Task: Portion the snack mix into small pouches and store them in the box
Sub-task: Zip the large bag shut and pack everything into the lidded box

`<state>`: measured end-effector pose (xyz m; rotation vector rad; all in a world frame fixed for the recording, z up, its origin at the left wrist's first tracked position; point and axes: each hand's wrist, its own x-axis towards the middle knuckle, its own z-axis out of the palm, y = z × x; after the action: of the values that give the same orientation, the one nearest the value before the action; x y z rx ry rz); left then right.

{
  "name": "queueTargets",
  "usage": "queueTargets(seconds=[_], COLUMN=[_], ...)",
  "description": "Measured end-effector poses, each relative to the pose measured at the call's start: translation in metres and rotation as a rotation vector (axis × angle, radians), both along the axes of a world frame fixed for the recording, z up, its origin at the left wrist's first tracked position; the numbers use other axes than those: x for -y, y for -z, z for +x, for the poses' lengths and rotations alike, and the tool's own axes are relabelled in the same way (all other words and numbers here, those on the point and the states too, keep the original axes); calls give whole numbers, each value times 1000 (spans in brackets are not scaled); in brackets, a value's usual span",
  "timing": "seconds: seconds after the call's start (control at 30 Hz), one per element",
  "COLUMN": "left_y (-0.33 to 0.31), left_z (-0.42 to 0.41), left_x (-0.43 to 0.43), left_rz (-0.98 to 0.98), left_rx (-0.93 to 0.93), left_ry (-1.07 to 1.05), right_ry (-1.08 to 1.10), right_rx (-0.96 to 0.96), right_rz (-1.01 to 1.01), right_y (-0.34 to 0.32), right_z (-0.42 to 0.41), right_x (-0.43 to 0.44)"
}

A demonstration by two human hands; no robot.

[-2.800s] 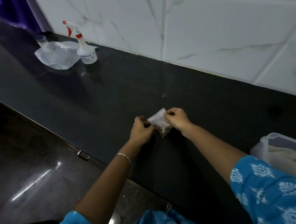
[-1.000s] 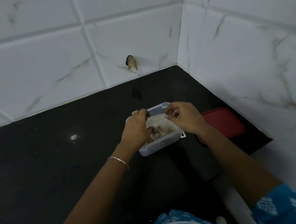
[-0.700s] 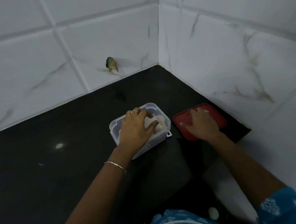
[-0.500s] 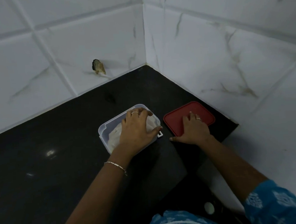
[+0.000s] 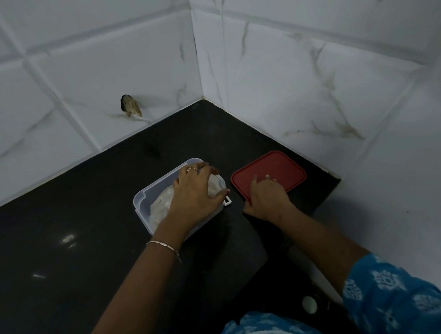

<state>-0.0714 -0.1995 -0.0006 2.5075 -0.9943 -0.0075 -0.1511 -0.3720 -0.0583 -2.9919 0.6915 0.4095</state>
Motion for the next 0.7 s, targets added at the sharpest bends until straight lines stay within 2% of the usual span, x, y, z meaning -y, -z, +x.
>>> queueTargets(seconds=[0.3,0.43,0.7], left_y=[-1,0,0], left_z=[-7,-11,-14], left_x=[-5,-10,-14], left_rz=[29,2,7], left_rx=[32,43,61], left_ry=[24,11,-7], right_ry=[-191,-222,-317], right_rx=[-287,-409,-362], right_rz=[-147,-116,-274], right_y=[-9,-15,-35], right_z=[10,14,0], right_x=[-21,-27,-28])
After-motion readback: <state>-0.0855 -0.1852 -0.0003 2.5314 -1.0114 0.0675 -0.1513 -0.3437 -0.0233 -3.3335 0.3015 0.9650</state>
